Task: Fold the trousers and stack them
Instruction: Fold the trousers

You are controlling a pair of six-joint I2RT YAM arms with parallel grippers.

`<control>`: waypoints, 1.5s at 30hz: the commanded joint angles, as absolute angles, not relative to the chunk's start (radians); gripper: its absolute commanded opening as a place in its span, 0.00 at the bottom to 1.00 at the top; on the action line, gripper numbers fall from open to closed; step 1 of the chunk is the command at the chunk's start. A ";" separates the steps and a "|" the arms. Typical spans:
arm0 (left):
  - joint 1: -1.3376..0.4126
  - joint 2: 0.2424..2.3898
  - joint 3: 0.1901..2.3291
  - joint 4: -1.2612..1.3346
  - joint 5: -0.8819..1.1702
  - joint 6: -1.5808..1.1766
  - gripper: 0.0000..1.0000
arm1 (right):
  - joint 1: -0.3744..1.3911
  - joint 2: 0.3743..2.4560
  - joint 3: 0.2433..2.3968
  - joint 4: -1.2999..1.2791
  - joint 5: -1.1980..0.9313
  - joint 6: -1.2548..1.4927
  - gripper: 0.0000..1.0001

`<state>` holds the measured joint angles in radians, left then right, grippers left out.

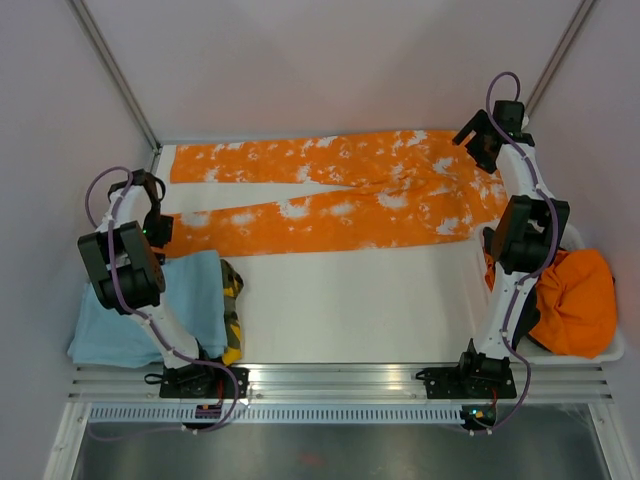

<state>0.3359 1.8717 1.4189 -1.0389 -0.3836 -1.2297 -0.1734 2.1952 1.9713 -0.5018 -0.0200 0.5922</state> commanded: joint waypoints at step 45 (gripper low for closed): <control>0.373 1.779 1.324 -0.410 -0.227 -0.940 0.02 | -0.187 1.939 1.773 -0.658 0.169 0.775 0.98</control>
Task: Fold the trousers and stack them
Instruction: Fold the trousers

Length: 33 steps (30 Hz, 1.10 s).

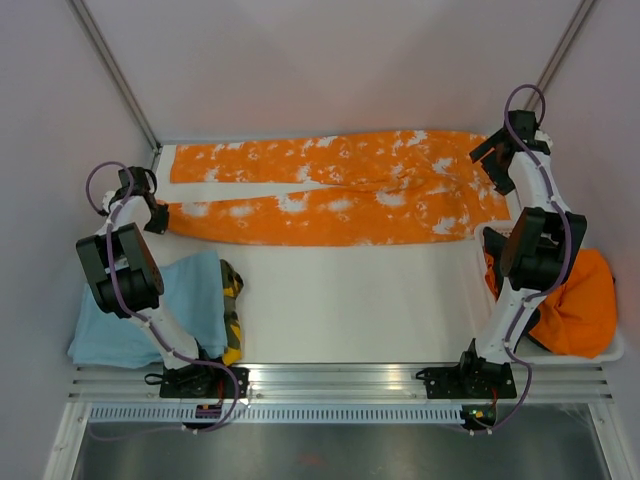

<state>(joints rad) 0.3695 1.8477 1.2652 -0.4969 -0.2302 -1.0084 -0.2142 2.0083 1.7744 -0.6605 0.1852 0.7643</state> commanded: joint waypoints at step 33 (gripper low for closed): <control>0.376 1.789 1.404 -0.381 -0.166 -0.954 0.02 | 0.127 1.594 1.102 -0.749 0.288 1.453 0.83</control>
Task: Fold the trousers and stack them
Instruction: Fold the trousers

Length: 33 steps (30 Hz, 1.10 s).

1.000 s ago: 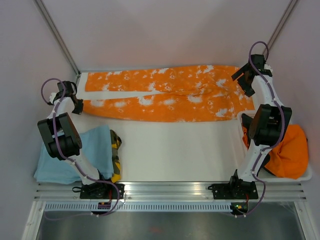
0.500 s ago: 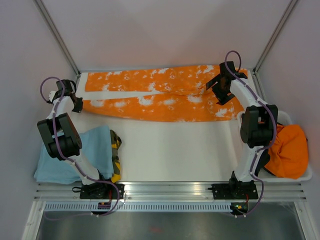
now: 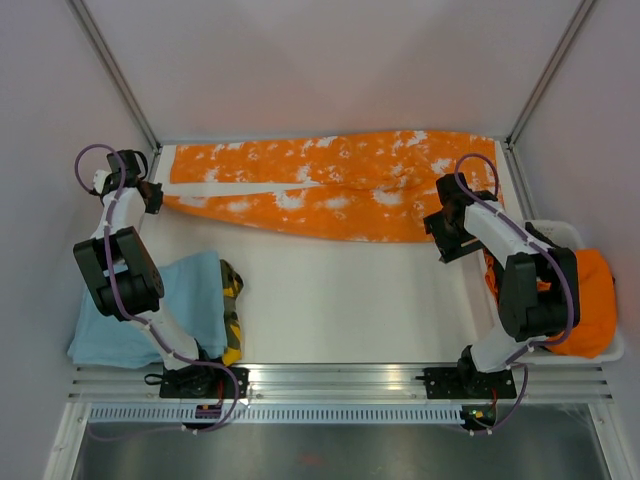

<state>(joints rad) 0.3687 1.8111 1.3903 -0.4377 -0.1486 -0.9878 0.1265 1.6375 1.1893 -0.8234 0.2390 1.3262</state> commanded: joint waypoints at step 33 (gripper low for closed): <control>0.379 1.729 1.350 -0.430 -0.229 -0.956 0.02 | 0.044 1.936 1.197 -0.658 0.402 1.278 0.54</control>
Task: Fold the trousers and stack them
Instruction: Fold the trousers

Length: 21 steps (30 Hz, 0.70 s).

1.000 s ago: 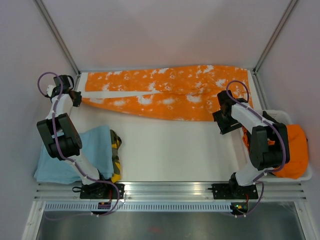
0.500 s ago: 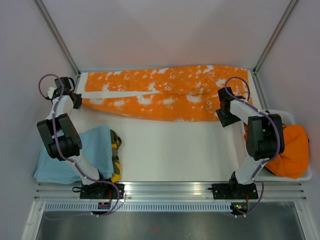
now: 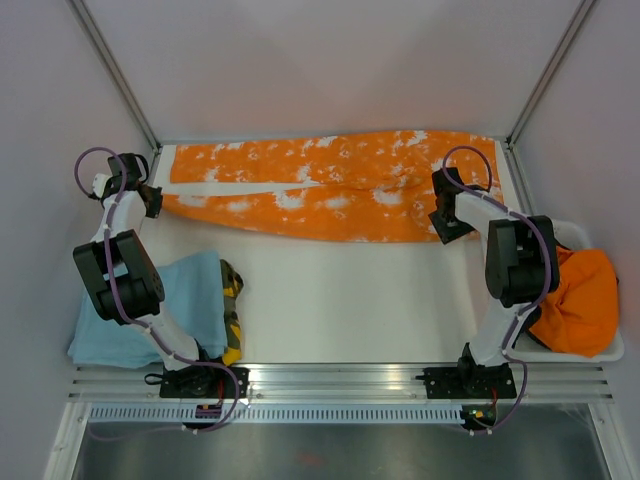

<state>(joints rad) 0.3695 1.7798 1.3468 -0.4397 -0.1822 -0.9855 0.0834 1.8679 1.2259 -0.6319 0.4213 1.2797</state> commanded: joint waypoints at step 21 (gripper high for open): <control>0.376 1.703 1.436 -0.483 -0.302 -0.919 0.02 | 0.044 2.005 1.557 -0.871 0.541 0.957 0.00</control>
